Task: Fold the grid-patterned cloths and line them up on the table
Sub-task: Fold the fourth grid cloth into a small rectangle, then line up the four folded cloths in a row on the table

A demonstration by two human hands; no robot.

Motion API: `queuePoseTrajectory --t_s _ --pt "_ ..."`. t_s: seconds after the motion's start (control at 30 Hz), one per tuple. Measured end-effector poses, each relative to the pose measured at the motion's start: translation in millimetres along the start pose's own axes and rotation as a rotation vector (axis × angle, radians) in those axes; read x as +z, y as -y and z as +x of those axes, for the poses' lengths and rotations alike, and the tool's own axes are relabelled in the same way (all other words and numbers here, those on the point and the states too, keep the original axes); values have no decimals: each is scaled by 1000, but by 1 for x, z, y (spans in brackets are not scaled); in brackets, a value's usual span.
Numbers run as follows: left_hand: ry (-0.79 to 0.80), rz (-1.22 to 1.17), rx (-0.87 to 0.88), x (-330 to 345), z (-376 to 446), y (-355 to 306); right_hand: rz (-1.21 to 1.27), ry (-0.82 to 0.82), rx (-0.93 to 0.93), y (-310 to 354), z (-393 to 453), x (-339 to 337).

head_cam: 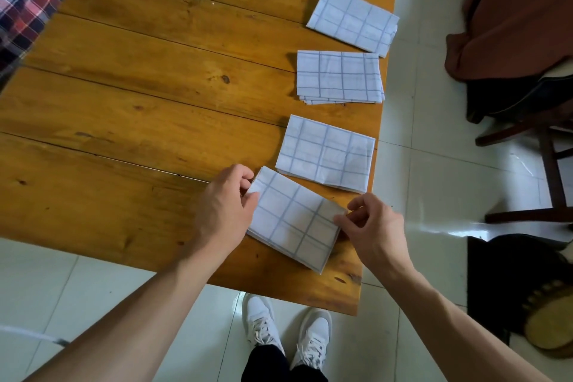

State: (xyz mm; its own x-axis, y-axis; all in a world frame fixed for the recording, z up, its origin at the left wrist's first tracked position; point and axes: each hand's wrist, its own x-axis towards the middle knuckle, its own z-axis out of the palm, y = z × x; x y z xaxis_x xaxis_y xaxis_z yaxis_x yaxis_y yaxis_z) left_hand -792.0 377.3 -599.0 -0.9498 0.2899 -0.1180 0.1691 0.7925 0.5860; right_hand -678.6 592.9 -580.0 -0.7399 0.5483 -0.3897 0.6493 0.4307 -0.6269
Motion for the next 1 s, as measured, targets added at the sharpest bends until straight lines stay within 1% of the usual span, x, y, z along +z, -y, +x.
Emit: queuePoseTrajectory --t_s 0.07,0.17,0.2,0.27,0.33,0.4,0.47,0.57,0.7,0.8,1.0 --pt "-16 103 48 3 -5 4 -89 28 -80 -2 -3 1" --pt "-106 210 151 1 -17 1 -344 -18 -325 -2 -14 4" --pt "-112 226 196 2 -22 -3 -397 -39 -409 1 -19 5" --pt "-41 260 289 10 -33 -11 -455 -7 -546 8 -27 12" --pt "86 339 367 23 -41 -19 -513 100 -622 11 -30 26" --pt "173 442 413 33 -43 -22 -577 189 -684 9 -27 42" --pt "225 487 426 37 -40 -17 -618 268 -693 3 -22 51" --pt "261 483 405 41 -38 -1 -634 347 -637 -15 -15 48" --pt "256 542 372 39 -38 13 -744 268 -675 -38 -17 40" --pt "241 559 342 32 -39 19 -729 249 -638 -45 -20 32" --pt "268 542 302 23 -39 15 -772 205 -621 -42 -23 24"
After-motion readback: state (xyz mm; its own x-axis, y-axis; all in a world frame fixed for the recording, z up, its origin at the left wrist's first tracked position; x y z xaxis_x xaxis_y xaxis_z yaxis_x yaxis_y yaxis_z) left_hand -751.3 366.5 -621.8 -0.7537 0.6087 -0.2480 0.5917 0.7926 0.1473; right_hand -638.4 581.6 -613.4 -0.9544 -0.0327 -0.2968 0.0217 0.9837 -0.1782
